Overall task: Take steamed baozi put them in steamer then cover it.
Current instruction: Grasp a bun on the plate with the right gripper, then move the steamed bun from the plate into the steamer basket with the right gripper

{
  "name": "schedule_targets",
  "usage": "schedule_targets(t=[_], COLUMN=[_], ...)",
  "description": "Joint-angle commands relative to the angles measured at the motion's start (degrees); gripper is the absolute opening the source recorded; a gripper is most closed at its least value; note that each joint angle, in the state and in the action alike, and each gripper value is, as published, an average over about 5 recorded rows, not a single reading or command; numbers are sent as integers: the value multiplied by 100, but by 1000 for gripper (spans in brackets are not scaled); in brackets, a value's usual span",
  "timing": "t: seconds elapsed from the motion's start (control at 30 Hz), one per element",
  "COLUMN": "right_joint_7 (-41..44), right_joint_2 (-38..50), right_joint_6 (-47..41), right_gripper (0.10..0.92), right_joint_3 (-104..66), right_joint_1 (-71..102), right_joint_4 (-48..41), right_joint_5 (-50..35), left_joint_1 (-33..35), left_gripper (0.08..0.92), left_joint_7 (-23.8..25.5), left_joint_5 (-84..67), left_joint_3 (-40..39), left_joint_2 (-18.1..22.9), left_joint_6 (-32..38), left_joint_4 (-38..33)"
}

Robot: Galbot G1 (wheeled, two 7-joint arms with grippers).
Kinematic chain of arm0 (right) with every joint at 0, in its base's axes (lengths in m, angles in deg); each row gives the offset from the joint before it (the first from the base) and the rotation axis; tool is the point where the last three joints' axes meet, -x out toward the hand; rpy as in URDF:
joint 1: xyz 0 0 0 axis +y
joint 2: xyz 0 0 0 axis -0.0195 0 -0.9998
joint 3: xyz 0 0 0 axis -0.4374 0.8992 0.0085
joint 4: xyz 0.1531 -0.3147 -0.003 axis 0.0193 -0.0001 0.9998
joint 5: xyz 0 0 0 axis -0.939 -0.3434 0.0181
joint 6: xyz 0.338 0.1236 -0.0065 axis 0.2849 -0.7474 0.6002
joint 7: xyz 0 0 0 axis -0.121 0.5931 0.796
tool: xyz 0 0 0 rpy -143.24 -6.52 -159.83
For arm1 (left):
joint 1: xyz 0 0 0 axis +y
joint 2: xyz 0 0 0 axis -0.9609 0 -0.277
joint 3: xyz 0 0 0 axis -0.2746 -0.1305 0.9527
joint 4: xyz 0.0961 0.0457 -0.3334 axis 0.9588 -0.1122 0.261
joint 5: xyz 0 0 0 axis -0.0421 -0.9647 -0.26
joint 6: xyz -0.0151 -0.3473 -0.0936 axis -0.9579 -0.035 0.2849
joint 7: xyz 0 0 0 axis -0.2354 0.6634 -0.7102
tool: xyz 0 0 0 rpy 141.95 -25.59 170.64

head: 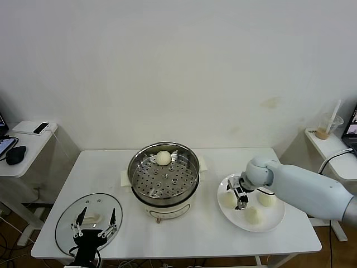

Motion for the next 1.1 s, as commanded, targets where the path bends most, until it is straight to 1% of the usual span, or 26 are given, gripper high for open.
schedule_targets(t=[0.03,0.2,0.27,0.33,0.6,0.8,0.97,1.1], right_joint_7=[-7,80,139,209,356,393,365,227], right_joint_2=[-117,-94,-61,-7,396,631,516,121], right_joint_6=[0,-20,-23,-29,-105,-201,-295,-471], right_gripper=[699,603,572,559,565,569,570,576], right_joint_3=[-99,-109,-103,-96,40,370,647,905], right_joint_1=[104,11,-55,-151,-921,-1869,-2898,-3491], right_joint_4=[-138,-106,-62,12,428,794,899,976], right_joint_5=[142,135,73,-4,-300,-738,-1273,-1749], left_joint_1=[2,4,9,12,-25,-86,-101,-131], left_gripper=[823,823,823,823,823,823,823,823], left_joint_7=[-2,-1,-1,1,6,16,13,6], left_joint_5=[1,-2,-2,-2,-7,-15,-25,-47], left_joint_3=[4,9,6,-1,-44,-83,-118,-118], left_joint_2=[-1,2,3,4,-5,-38,-78,-107], left_joint_6=[0,-2,-4,-6,-23,-44,-53,-59], left_joint_4=[-1,-27,-37,-44,-66,-58,-63,-33])
